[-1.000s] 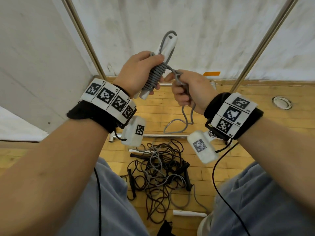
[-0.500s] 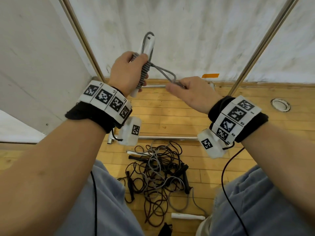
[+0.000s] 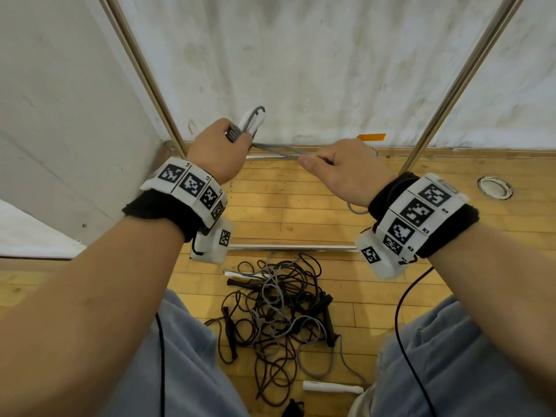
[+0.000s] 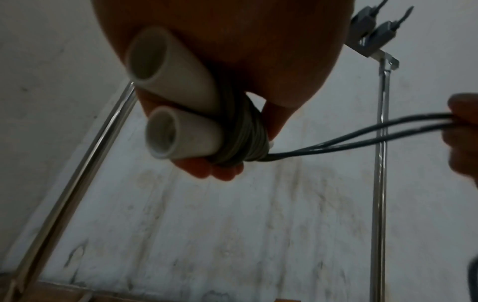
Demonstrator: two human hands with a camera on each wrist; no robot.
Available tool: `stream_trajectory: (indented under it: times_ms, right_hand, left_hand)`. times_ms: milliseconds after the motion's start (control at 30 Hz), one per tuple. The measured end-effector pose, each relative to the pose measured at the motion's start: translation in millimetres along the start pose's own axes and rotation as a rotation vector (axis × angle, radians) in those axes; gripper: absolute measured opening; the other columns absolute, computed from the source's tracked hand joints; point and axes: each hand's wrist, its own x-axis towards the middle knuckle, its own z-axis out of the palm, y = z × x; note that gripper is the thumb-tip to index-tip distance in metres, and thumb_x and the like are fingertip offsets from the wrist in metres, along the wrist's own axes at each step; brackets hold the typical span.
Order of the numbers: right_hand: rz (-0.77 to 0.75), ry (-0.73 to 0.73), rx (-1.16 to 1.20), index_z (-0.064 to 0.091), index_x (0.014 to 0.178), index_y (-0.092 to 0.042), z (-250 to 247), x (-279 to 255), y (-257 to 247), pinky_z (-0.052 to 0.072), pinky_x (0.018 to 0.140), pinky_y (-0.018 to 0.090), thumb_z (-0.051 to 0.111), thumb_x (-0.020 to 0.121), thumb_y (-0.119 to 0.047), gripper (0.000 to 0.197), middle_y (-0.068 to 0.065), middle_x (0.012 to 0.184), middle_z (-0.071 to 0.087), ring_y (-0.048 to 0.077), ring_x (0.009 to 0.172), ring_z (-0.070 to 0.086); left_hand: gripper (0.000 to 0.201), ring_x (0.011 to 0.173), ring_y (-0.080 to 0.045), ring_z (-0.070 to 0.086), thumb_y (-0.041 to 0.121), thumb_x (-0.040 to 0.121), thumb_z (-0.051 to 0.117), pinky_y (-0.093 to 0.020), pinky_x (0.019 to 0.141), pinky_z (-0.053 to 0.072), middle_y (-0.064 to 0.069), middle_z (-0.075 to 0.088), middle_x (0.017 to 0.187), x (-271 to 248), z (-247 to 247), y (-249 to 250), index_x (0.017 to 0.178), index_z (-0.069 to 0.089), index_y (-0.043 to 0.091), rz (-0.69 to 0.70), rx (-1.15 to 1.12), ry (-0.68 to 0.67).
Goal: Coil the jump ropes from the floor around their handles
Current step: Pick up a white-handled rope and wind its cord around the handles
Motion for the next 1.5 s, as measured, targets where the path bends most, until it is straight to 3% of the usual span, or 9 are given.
stream_trajectory:
  times_ms: [167,300,433,700,933,1067,1233,1367,1500]
  right_hand:
    - [-0.079,0.149,-0.001,0.064,0.078,-0.002,-6,3,0,0.027,0.048,0.023,0.05,0.095,-0.029,0.035,-0.005,0.052,0.042,0.011,0.049,0.039]
    - [-0.081,0.185,0.001,0.066,0.085,-0.006,0,2,1,0.032,0.051,0.025,0.048,0.096,-0.03,0.032,-0.006,0.055,0.045,0.011,0.051,0.042]
    - [-0.032,0.238,-0.002,0.065,0.083,-0.009,3,6,6,0.033,0.052,0.023,0.049,0.096,-0.033,0.032,-0.008,0.056,0.047,0.009,0.053,0.045]
    - [0.039,0.283,-0.02,0.046,0.058,-0.021,3,13,7,0.024,0.048,0.017,0.05,0.094,-0.039,0.041,-0.01,0.051,0.04,0.007,0.048,0.039]
    - [0.111,0.269,0.017,0.054,0.063,0.0,-4,19,16,0.024,0.045,0.019,0.052,0.093,-0.038,0.048,0.003,0.052,0.036,0.017,0.05,0.035]
    - [0.215,0.185,0.182,0.068,0.08,0.003,-7,20,29,0.026,0.038,0.015,0.056,0.091,-0.039,0.046,-0.009,0.036,0.029,0.008,0.033,0.031]
    - [0.205,0.096,0.405,0.069,0.08,-0.018,-5,16,31,0.028,0.038,0.012,0.059,0.09,-0.024,0.016,-0.002,0.058,0.048,0.002,0.037,0.033]
    - [0.121,0.085,0.371,0.059,0.068,-0.026,16,10,17,0.032,0.044,0.013,0.048,0.096,-0.037,0.032,-0.009,0.056,0.043,0.0,0.042,0.037]
    - [0.051,0.05,0.28,0.049,0.064,-0.022,27,8,3,0.032,0.056,0.027,0.034,0.101,-0.032,0.041,-0.005,0.058,0.042,0.01,0.052,0.039]
  left_hand:
    - [0.038,0.072,-0.017,0.054,0.046,0.094,0.049,-0.029,0.061,0.04,0.005,0.053,0.093,-5,14,-6,0.126,0.045,0.026,0.131,0.39,-0.222]
    - [0.025,0.069,-0.008,0.052,0.047,0.091,0.054,-0.027,0.056,0.038,0.011,0.055,0.081,-23,32,0,0.108,0.053,0.029,0.253,0.495,-0.473]
    - [0.02,0.075,-0.015,0.056,0.042,0.091,0.057,-0.032,0.069,0.047,0.008,0.058,0.082,-40,37,10,0.107,0.052,0.03,0.356,0.402,-0.665]
    - [0.053,0.058,-0.012,0.054,0.081,0.071,0.047,-0.028,0.052,0.038,0.007,0.056,0.061,-60,42,29,0.072,0.053,0.028,0.539,0.428,-0.493]
    - [0.03,0.055,-0.011,0.052,0.058,0.084,0.05,-0.025,0.048,0.033,0.008,0.055,0.059,-65,41,33,0.074,0.053,0.03,0.624,0.331,-0.355]
    - [0.026,0.053,-0.01,0.049,0.052,0.087,0.052,-0.027,0.048,0.035,0.007,0.05,0.056,-66,28,36,0.078,0.052,0.028,0.675,0.228,-0.291]
    - [0.032,0.055,-0.009,0.053,0.054,0.086,0.05,-0.027,0.048,0.037,0.005,0.056,0.063,-58,8,41,0.092,0.059,0.023,0.562,-0.025,-0.157]
    - [0.039,0.064,-0.029,0.062,0.052,0.086,0.052,-0.048,0.059,0.052,-0.011,0.064,0.073,-49,0,40,0.09,0.057,0.013,0.389,-0.273,-0.053]
    - [0.037,0.063,-0.027,0.064,0.054,0.083,0.05,-0.049,0.063,0.054,-0.006,0.065,0.074,-36,-4,36,0.092,0.055,0.019,0.27,-0.248,0.009]
